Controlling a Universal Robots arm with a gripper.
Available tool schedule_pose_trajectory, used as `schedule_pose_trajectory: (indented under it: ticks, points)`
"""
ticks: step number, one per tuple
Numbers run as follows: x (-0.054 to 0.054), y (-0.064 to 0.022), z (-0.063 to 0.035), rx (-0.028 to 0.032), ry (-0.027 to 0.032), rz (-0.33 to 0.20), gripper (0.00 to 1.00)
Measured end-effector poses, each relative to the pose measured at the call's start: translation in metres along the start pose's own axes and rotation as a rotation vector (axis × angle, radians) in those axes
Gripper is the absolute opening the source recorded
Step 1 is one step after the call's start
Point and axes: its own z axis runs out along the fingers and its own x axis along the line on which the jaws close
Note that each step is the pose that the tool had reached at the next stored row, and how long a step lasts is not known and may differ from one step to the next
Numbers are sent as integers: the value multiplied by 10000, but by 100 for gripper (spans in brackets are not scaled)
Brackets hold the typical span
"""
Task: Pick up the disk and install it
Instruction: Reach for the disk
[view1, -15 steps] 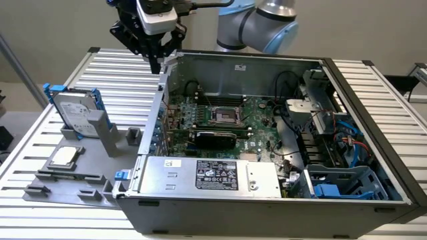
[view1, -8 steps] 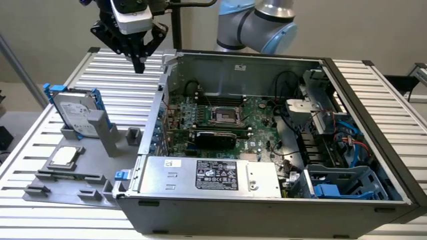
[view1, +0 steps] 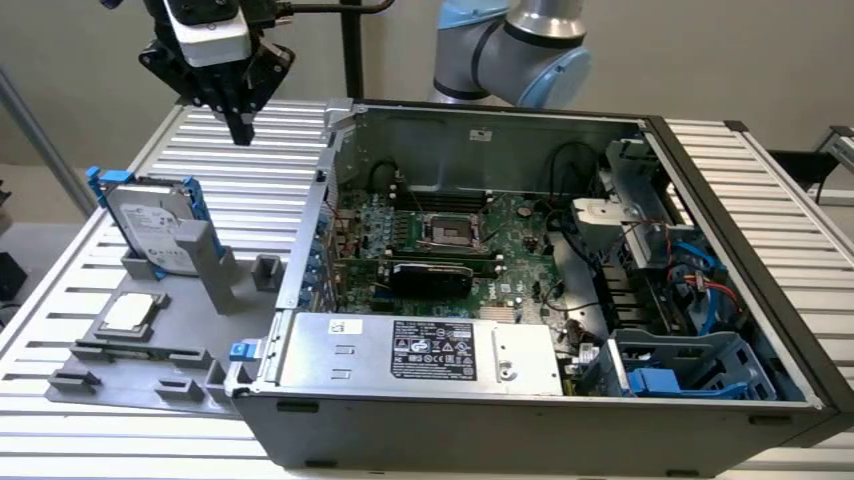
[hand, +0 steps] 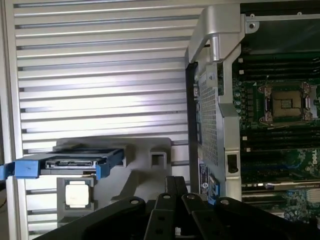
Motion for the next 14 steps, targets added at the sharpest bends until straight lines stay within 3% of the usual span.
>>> schedule_pose_trajectory:
  ticks: [14]
  points:
    - [647,88,61,24,18,1,11]
